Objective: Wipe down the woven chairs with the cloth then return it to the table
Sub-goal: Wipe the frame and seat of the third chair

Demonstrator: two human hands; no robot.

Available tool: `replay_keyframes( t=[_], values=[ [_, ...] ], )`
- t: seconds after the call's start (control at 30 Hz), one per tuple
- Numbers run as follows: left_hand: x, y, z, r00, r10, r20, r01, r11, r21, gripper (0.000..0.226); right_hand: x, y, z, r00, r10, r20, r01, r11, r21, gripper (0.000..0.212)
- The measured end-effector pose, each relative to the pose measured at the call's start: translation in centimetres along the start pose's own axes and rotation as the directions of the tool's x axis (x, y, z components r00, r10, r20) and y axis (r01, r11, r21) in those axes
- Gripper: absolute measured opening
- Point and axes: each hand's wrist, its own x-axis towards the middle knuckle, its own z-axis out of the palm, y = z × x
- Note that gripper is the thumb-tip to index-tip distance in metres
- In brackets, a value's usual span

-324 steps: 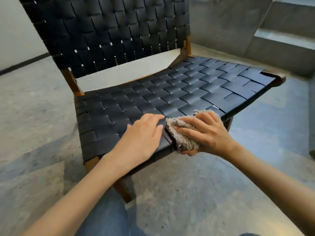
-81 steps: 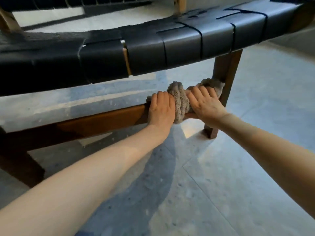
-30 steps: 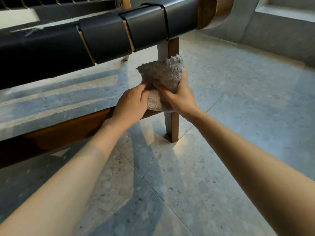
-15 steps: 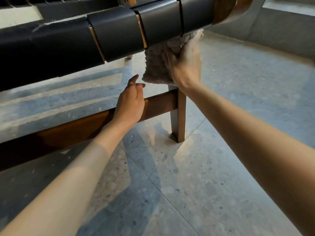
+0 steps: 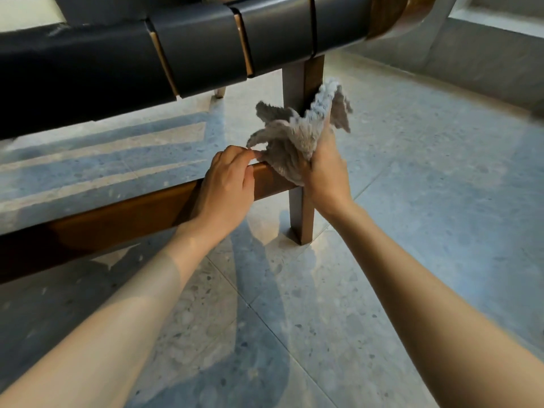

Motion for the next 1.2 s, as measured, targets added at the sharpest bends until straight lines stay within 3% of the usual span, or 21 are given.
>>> replay_keyframes(
  t=[0.1,0.17,0.23,0.3,0.4,0.43,0.5,0.7,0.83,0.93,1.03,1.2],
  values=[
    [-0.1,0.1,-0.3,1.0,-0.019,0.001,0.019,0.999,-0.039,0.034,-3.0,2.7,-1.9,0.989,0.081,0.12,-0.065,0.989,-0.131,0.059],
    [-0.1,0.1,-0.4,1.0,-0.029,0.008,0.029,0.999,-0.043,0.034,-5.5,4.6,-3.1,0.942,0.284,0.178,-0.216,0.921,-0.325,0.06],
    [-0.2,0.1,-0.4,0.999,-0.023,0.027,0.024,0.999,-0.039,0.034,-7.4,5.5,-4.1,0.89,0.437,0.134,-0.364,0.855,-0.368,0.058],
    [-0.3,0.1,-0.3,0.999,-0.012,0.045,0.013,1.0,-0.024,0.034,-7.5,5.2,-4.0,0.868,0.492,0.068,-0.469,0.857,-0.212,0.052],
    [-0.5,0.1,-0.3,0.998,0.006,0.066,-0.006,1.0,0.006,0.035,-4.7,3.1,-2.3,0.823,0.558,0.112,-0.564,0.774,0.287,0.051],
    [-0.6,0.0,-0.3,0.997,0.015,0.076,-0.017,1.0,0.016,0.037,-3.9,2.4,-1.6,0.825,0.544,0.152,-0.555,0.733,0.393,0.052],
    [-0.6,-0.1,-0.3,0.995,0.041,0.087,-0.045,0.998,0.048,0.039,-3.9,1.4,-0.4,0.865,0.477,0.157,-0.494,0.754,0.433,0.054],
    [-0.5,-0.5,0.6,0.998,0.052,0.044,-0.055,0.995,0.082,0.04,-6.2,2.6,0.2,0.958,0.285,-0.021,-0.268,0.924,0.273,0.078],
    [-0.8,-0.3,0.9,0.997,0.075,0.0,-0.074,0.991,0.108,0.037,-4.4,1.3,0.8,0.963,0.151,-0.222,-0.072,0.942,0.328,0.077],
    [-0.9,-0.4,1.3,0.996,0.09,-0.016,-0.087,0.988,0.125,0.036,-4.5,1.7,1.4,0.94,0.241,-0.242,-0.16,0.937,0.31,0.073],
    [-0.8,-0.4,1.4,0.996,0.089,-0.033,-0.084,0.987,0.134,0.035,-5.9,3.0,1.9,0.944,0.308,-0.121,-0.275,0.933,0.232,0.075],
    [-0.9,-0.2,1.3,0.996,0.078,-0.036,-0.073,0.989,0.125,0.035,-7.5,4.3,1.3,0.935,0.355,0.026,-0.349,0.9,0.262,0.065]
  ],
)
